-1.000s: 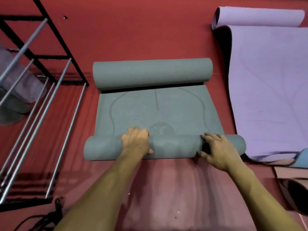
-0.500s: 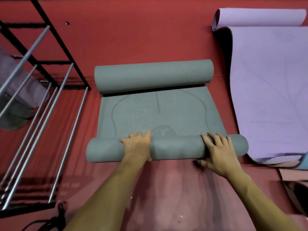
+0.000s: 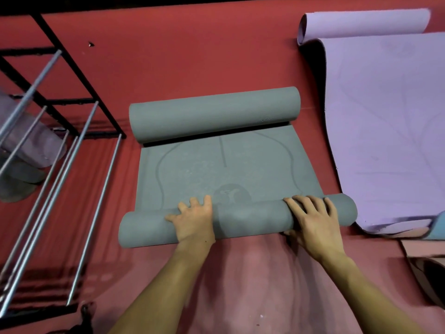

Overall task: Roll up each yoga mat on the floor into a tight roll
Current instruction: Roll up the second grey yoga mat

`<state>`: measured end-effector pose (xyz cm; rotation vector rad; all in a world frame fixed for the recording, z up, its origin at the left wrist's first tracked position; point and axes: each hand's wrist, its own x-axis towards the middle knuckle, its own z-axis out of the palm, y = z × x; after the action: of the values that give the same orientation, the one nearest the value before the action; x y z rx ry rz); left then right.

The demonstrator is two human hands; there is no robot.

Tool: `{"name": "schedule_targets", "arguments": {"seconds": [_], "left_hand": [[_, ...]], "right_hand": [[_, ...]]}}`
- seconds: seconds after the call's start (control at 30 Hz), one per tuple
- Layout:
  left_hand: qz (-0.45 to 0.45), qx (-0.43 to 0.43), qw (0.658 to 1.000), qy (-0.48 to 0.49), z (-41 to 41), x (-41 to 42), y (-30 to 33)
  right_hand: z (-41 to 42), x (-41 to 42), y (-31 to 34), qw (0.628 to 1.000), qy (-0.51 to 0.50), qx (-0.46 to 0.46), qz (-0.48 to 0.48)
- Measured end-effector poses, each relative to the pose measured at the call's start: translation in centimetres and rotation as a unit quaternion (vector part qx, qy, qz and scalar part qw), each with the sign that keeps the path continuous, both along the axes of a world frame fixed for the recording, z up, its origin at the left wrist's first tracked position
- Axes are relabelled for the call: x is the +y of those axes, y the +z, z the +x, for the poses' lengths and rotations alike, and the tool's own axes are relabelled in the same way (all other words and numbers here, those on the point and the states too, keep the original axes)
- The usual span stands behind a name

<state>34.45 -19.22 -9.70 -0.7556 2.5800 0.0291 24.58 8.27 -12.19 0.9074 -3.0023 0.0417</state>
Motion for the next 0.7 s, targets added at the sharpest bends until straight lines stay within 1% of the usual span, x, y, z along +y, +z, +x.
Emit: {"name": "schedule_targets", "arguments": {"seconds": [0.07, 0.23, 0.37, 0.47, 0.63, 0.7], "left_hand": [[0.012, -0.007, 1.0, -0.002, -0.5, -0.4, 0.4], [0.026, -0.037, 0.999, -0.013, -1.1, -0.8, 0.5], [0.025, -0.016, 0.999, -0.014, -0.9, -0.8, -0.2], [0.016, 0.01, 1.0, -0.017, -0.8, -1.2, -0.4], [0.009, 0.043, 0.999, -0.027, -0.6, -1.3, -0.7], [0.018, 0.033, 0.999, -0.028, -1.0, -1.8, -0.4]], "right_hand": [[-0.8, -0.1, 0.7, 1.0, -0.004, -0.011, 0.011], [-2.4, -0.6, 1.0, 0.996, -0.006, -0.075, 0.043], [-3.8, -1.9, 2.4, 0.989, 0.01, -0.127, 0.08], [-4.4, -2.9, 3.4, 0.981, -0.004, -0.166, 0.099], [-4.6, -3.2, 3.8, 0.985, -0.017, -0.134, 0.112], [-4.6, -3.3, 3.9, 0.986, -0.012, -0.129, 0.104]]}}
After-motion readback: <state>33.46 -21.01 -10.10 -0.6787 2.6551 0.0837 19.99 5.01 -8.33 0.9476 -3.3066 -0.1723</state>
